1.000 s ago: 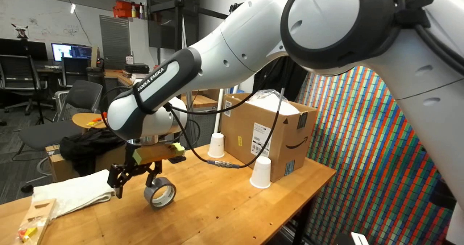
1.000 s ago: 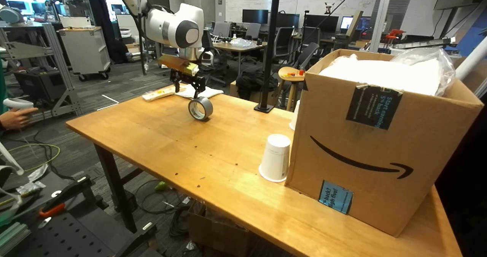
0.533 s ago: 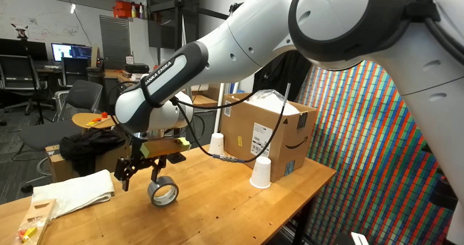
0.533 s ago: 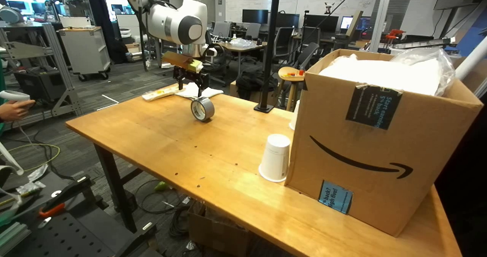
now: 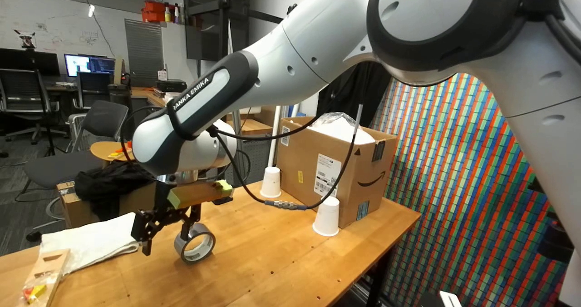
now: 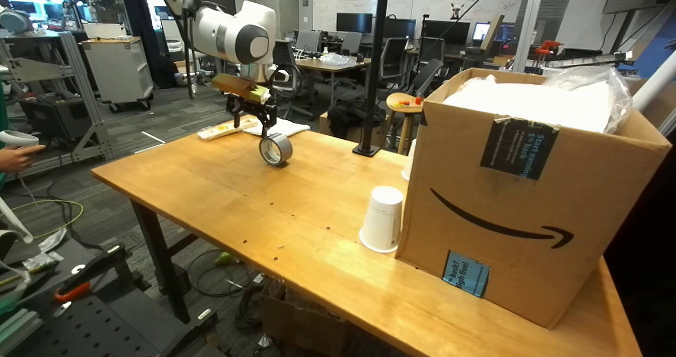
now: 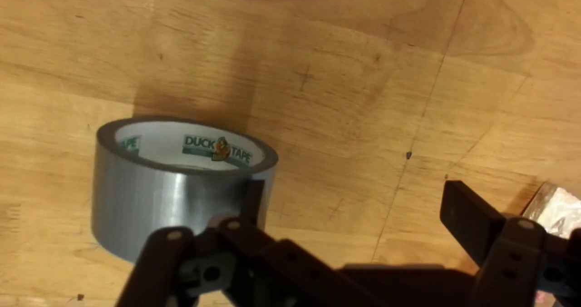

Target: Move the seal tape

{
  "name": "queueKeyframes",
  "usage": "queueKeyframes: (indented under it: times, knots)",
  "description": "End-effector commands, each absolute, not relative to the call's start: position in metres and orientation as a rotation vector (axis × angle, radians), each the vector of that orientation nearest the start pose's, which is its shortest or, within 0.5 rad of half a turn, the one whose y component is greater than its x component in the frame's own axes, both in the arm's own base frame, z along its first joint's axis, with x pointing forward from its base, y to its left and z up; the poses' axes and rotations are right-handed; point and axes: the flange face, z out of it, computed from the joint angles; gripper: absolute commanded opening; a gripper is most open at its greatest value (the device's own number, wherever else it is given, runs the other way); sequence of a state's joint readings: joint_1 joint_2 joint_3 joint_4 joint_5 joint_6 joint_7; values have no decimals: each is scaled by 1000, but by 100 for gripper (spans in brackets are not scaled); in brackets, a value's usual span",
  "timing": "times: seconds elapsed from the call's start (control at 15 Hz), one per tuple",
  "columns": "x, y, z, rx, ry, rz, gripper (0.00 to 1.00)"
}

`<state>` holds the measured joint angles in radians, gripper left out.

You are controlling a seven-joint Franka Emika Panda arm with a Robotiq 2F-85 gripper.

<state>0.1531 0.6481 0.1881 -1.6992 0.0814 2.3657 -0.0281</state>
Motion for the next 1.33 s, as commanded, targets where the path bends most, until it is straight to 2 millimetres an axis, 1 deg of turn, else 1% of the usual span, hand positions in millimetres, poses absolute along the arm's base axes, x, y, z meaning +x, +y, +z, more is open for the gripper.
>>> queueKeyframes:
  times: [0.0, 0.2, 0.47, 0.8, 1.27]
  knots:
    - [637, 226, 227, -2919, -439, -11, 100]
    - [634, 233, 224, -2918, -456, -2, 100]
    - [633, 234, 223, -2916, -463, 3, 100]
    - [633, 241, 220, -2909, -478, 8, 100]
    - [640, 243, 217, -2908, -493, 9, 100]
